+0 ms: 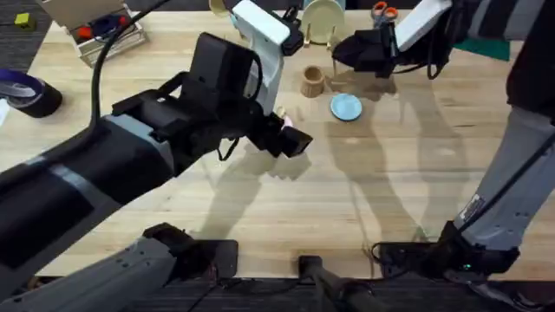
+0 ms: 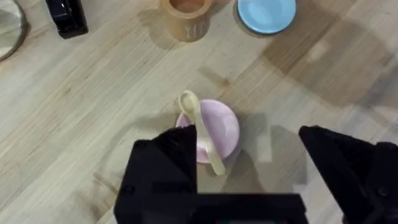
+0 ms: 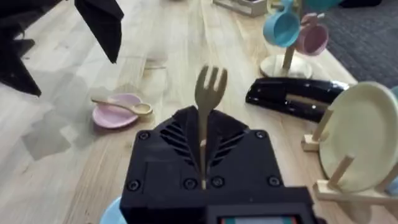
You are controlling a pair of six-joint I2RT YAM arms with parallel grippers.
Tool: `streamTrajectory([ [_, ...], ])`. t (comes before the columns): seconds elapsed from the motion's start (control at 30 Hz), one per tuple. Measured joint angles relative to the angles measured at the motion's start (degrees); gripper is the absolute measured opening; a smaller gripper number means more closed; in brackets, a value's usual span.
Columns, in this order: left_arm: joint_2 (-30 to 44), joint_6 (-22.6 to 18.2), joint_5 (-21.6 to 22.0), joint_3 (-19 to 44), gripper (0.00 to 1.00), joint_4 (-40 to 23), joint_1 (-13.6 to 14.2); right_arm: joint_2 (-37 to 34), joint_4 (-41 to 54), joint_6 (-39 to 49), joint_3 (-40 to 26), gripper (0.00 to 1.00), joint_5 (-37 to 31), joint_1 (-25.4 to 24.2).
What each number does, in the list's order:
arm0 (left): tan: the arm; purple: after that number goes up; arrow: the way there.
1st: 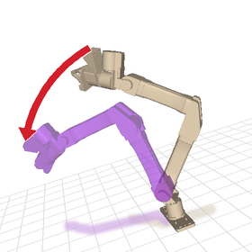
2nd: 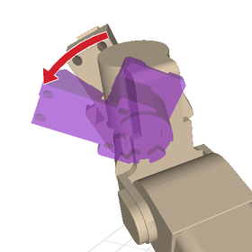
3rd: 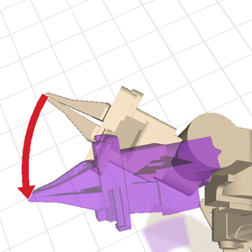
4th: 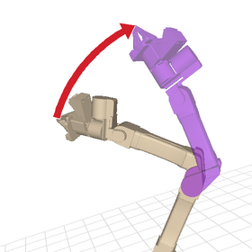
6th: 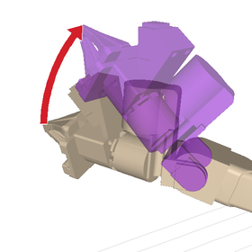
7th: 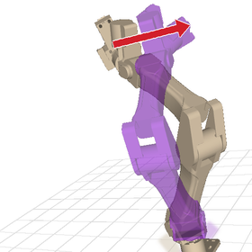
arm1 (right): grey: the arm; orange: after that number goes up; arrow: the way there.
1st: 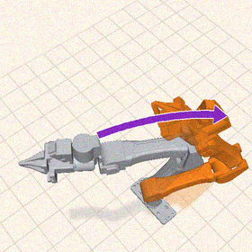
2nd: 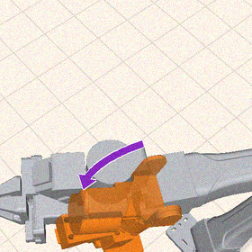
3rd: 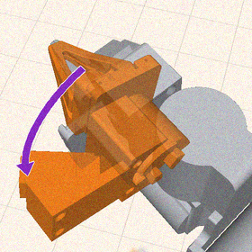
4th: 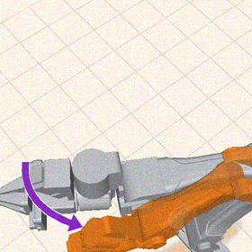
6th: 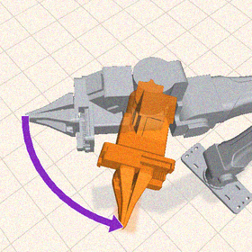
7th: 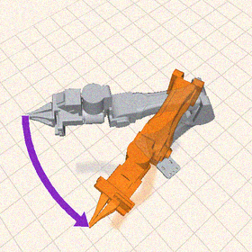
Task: Pick up a utensil and set it on the pink plate, then put the other utensil in the container.
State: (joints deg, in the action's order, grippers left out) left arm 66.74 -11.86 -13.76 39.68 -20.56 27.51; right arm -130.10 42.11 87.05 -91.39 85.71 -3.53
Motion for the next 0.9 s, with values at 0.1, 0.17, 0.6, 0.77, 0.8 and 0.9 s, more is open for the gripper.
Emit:
streamTrajectory([
  [0.1, 0.00, 0.00, 0.00, 0.00, 0.993, 0.00, 0.00, 1.37, -0.09, -0.09, 0.00, 0.032, -0.01, 0.15],
  [0.17, 0.00, 0.00, 0.00, 0.00, 0.993, 0.00, 0.00, 2.41, -0.09, -0.09, 0.00, 0.032, -0.02, 0.37],
  [0.6, 0.00, 0.00, 0.00, 0.00, 0.993, 0.00, 0.00, 6.18, -0.15, -0.24, 0.00, 0.032, -0.02, 4.16],
  [0.77, 0.00, 0.00, 0.00, 0.00, 0.993, 0.00, 0.00, 6.18, -0.42, -0.28, 0.00, 0.032, -0.02, 5.57],
  [0.8, 0.00, 0.00, 0.02, 0.00, 0.993, 0.00, 0.00, 6.18, -0.54, -0.35, 0.00, 0.032, -0.02, 5.79],
  [0.9, 0.00, 0.00, 0.00, 0.00, 0.993, 0.00, 0.00, 6.18, -1.25, -0.65, 0.00, 0.032, 0.00, 6.14],
])
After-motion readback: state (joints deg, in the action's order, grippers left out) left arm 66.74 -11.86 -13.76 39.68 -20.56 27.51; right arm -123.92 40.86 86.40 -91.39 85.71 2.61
